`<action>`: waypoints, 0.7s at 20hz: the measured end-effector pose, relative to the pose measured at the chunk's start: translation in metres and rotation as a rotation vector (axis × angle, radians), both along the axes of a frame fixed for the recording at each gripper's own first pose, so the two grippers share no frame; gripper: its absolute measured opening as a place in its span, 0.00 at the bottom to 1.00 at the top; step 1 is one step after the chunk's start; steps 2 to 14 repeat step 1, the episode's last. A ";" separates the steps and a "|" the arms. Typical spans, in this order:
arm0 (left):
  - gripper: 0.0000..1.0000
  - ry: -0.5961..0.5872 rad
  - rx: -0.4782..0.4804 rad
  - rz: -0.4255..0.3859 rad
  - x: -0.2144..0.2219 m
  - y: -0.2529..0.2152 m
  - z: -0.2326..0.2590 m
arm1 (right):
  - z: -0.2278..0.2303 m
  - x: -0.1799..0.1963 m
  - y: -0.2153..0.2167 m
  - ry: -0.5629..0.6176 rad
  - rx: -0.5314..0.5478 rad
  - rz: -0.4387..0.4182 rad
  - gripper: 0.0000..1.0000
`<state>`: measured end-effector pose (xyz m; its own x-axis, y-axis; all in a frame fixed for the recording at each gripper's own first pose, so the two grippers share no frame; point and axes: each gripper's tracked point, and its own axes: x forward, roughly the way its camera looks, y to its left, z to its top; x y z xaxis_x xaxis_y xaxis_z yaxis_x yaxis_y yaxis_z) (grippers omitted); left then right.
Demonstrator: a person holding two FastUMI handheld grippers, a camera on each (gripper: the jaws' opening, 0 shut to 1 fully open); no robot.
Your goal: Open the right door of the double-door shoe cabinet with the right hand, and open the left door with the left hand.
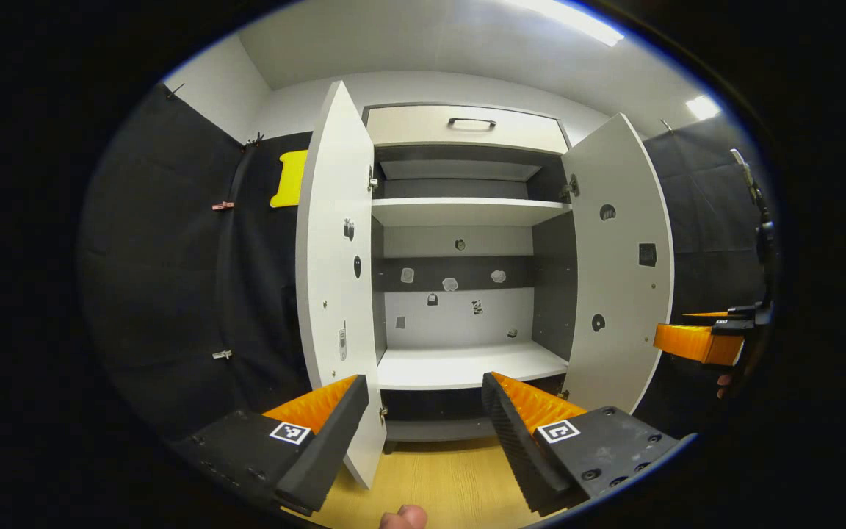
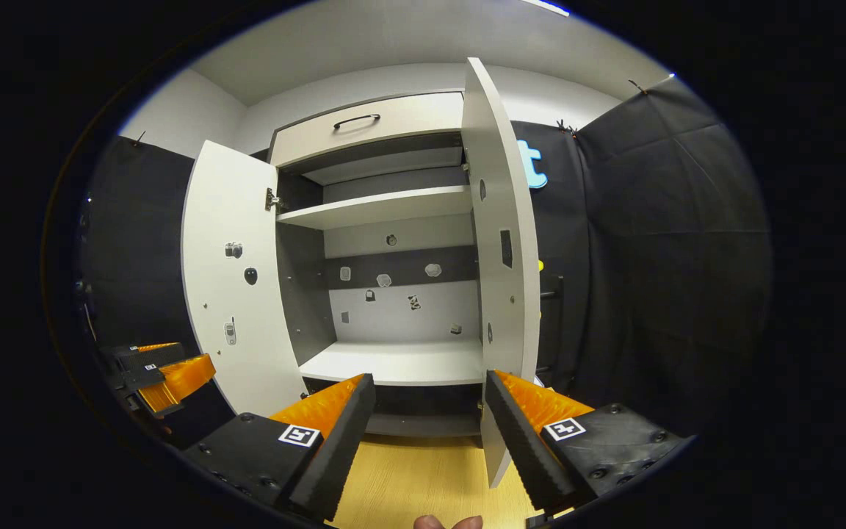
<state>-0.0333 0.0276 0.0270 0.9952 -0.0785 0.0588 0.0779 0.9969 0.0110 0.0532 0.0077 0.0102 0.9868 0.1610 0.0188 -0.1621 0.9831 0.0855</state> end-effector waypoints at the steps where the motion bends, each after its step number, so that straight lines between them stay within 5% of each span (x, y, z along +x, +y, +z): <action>1: 0.96 0.000 0.001 -0.001 0.001 0.000 0.000 | -0.001 0.000 0.000 0.003 0.002 0.001 0.95; 14: 0.96 0.000 0.001 -0.001 0.001 0.000 0.000 | -0.001 0.000 0.000 0.003 0.002 0.001 0.95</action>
